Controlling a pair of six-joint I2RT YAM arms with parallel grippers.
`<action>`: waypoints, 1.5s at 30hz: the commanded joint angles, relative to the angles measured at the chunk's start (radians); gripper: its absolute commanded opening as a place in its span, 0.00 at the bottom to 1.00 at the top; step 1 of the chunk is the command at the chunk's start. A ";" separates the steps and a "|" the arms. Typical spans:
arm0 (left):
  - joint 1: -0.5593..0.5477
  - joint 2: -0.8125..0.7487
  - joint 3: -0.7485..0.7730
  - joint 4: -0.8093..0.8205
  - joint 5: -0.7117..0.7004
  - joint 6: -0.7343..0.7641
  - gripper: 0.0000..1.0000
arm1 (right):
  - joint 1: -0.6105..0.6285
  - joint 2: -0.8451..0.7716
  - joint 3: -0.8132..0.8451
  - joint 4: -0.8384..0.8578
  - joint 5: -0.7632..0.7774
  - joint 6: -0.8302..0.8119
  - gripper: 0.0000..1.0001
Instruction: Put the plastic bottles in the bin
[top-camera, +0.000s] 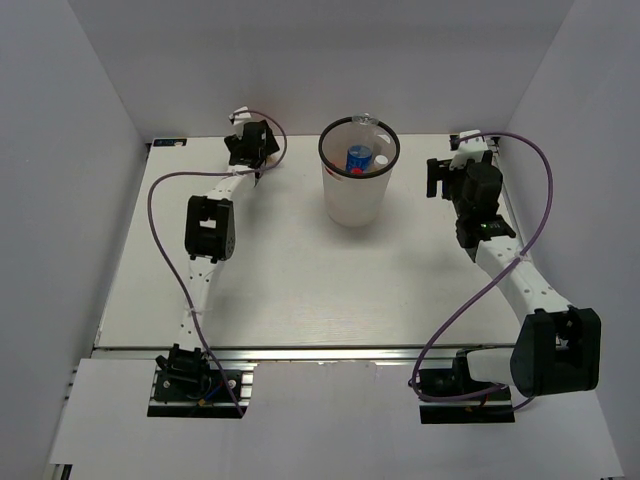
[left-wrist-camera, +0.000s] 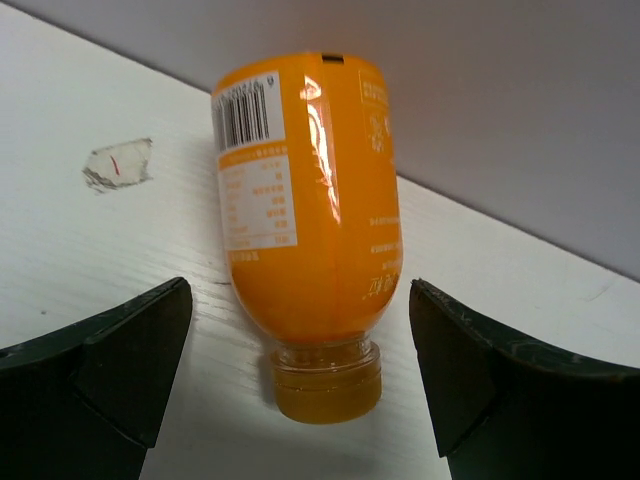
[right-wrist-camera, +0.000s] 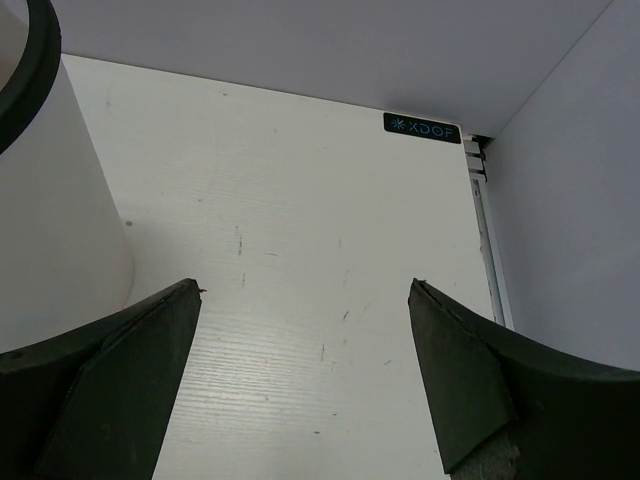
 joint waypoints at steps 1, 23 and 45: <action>-0.003 -0.011 0.053 0.071 0.029 0.006 0.98 | -0.004 0.007 0.046 0.023 0.025 -0.018 0.89; 0.035 -0.078 -0.050 0.255 0.073 0.041 0.29 | -0.007 0.011 0.051 0.013 0.021 -0.017 0.89; 0.020 -0.787 -0.626 0.498 1.432 0.217 0.12 | -0.007 -0.237 -0.052 0.042 -0.125 0.046 0.89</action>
